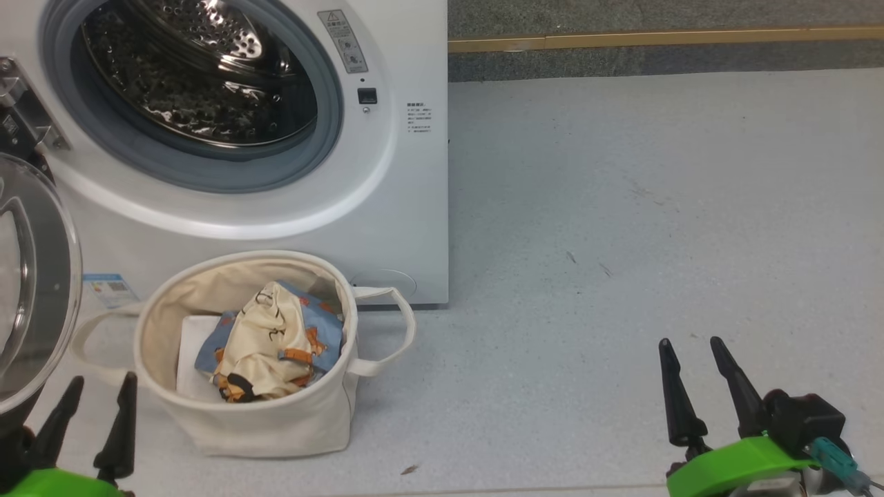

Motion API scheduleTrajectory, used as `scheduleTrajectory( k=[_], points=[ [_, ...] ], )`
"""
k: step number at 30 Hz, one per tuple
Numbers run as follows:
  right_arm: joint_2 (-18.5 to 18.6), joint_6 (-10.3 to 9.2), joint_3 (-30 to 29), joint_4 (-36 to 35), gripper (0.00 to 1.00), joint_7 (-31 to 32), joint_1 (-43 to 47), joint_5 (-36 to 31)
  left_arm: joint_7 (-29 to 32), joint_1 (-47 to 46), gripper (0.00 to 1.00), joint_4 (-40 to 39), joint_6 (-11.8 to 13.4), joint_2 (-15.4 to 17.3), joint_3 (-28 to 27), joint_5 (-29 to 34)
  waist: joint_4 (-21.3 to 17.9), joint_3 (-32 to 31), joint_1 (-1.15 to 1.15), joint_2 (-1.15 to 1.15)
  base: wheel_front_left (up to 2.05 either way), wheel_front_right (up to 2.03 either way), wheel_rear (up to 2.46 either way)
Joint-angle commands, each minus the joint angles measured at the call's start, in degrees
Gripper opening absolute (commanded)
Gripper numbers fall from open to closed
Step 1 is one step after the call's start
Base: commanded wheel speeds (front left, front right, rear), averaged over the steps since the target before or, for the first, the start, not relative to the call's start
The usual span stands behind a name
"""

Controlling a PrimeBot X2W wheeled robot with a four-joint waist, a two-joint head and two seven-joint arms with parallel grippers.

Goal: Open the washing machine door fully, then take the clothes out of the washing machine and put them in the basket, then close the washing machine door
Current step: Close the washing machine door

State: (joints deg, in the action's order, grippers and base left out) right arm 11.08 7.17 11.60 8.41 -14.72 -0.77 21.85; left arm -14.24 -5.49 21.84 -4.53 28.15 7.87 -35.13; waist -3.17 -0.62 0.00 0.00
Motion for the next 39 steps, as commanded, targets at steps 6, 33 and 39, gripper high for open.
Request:
scheduleTrajectory(
  k=[6, 33, 39],
  points=[
    [0.22, 0.32, 1.26, -1.84, 1.00, -0.28, -1.77, -0.14, -0.73, -2.19, 1.00, -2.75, 1.58, 1.86, -5.49, 1.71, 1.39, -0.10, 0.00, 0.00, 0.00, 0.00, 0.00],
    [-0.87, 0.32, 3.17, -1.81, 1.00, -0.28, -3.41, -0.27, -0.10, -6.52, 1.00, -0.47, 8.46, -0.06, -8.88, 2.77, 25.12, 0.12, 0.00, 0.00, 0.00, 0.00, 0.00],
    [-1.25, 0.32, 4.21, -1.91, 1.00, -0.28, -3.88, -0.49, 0.09, -8.29, 1.00, 0.03, 9.33, -0.27, -8.26, 3.21, 30.18, 0.34, 0.00, 0.00, 0.00, 0.00, 0.00]
  ],
)
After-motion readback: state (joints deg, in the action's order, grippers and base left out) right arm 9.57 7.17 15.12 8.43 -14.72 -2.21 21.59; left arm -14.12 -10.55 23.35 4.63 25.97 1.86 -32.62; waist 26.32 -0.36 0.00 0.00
